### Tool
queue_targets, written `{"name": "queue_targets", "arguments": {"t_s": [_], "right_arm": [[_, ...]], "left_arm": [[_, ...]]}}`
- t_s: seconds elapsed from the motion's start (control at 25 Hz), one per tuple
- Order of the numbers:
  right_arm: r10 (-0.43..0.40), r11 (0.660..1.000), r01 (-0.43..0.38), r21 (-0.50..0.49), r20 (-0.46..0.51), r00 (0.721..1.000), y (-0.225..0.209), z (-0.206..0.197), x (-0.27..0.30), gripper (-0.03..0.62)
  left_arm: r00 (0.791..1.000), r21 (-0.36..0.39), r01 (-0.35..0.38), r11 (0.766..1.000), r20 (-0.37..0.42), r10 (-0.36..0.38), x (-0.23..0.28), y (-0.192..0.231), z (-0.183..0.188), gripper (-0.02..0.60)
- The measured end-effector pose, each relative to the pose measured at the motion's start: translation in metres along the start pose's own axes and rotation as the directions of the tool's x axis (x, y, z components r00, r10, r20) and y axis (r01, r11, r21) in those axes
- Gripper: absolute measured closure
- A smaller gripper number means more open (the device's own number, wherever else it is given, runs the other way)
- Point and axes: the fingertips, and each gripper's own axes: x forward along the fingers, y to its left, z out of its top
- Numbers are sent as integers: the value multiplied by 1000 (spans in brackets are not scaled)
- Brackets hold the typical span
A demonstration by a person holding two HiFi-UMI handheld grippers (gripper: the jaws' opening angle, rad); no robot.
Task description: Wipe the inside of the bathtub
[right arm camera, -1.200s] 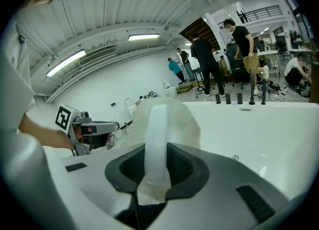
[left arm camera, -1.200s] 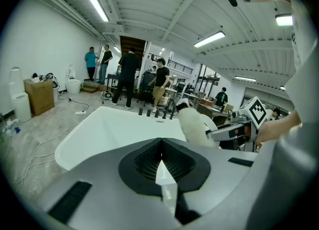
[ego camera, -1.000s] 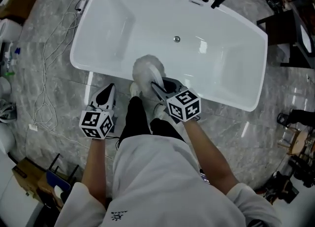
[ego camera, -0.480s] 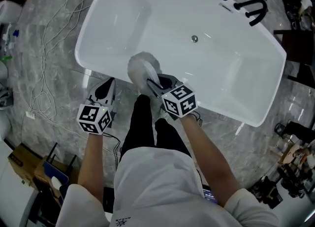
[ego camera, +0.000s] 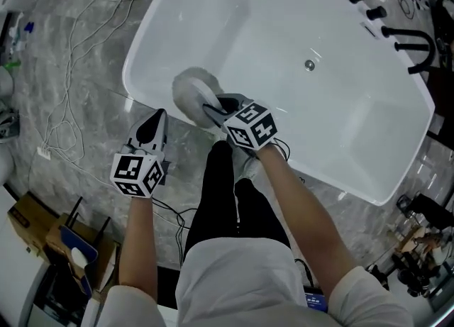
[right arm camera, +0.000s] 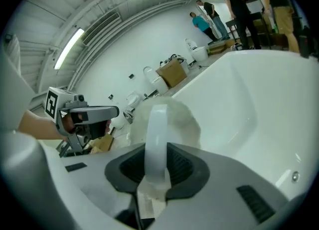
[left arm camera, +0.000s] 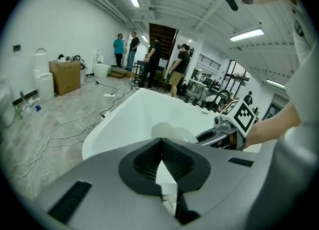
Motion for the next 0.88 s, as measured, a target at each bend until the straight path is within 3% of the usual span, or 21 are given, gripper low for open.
{"name": "queue_targets", "arguments": {"t_s": [0.12,0.28,0.4,0.68,0.88], "right_arm": [[84,995,-81,57,-39,996,-8,4,37,497],[121,988,-114,107,-61,991,-22,13,76,497],[196,974,-186,125,-75,978,-26,19,99,497],[382,924,-370,97,-183,906,-34,9,149,497],[531,847,-517,122,-193,825,-30,3,153,497]], "left_arm": [[1000,-16,-27,1000,5,27,6,24,-8,569],[998,-44,-58,997,20,59,14,51,-12,569],[997,-55,-73,996,20,74,21,64,-15,569],[996,-42,-85,995,3,85,36,90,-33,569],[997,-2,-82,997,-11,82,50,96,-39,569]]}}
